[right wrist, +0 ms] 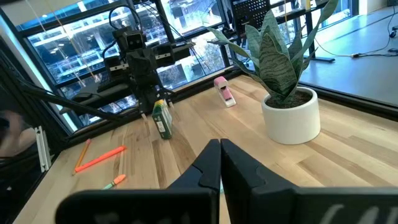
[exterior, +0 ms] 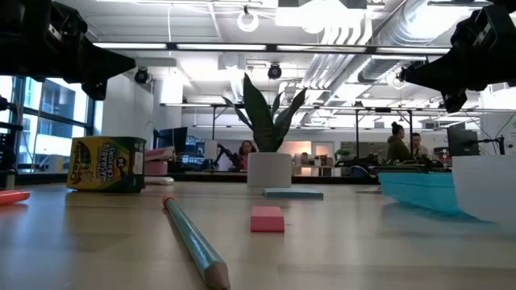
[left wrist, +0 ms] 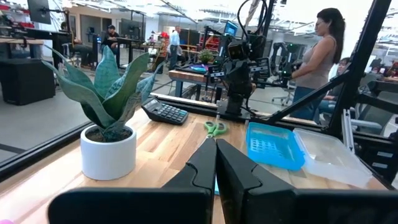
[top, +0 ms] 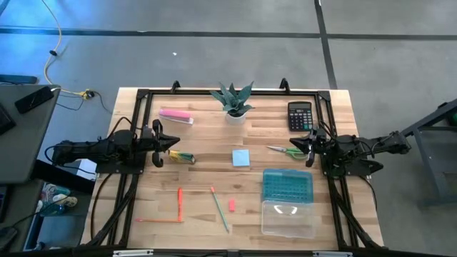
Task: Pack school essentials
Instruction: Put the orange pen into the blue supply box
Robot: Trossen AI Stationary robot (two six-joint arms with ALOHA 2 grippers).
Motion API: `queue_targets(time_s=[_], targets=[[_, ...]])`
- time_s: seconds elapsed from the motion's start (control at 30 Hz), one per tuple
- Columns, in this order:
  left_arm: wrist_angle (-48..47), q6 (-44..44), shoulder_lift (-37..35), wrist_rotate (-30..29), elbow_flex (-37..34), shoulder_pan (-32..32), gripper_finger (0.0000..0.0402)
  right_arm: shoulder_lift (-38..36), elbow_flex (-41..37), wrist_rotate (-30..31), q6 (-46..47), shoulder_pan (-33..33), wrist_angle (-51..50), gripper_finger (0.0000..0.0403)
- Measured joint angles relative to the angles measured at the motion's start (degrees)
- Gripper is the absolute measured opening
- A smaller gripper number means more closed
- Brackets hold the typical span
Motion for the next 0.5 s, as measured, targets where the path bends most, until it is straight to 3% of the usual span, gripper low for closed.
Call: queue_targets(time_s=[0.27,0.5], targets=[[0.3,-1.9,0.0,-0.4,0.0,0.0,0.0000,0.0,0.0,0.0,0.0,0.0,0.0,0.0000],[2.3,-9.4,0.0,-0.8,0.0,0.0,0.0000,0.0,0.0,0.0,0.0,0.0,0.0,0.0000]])
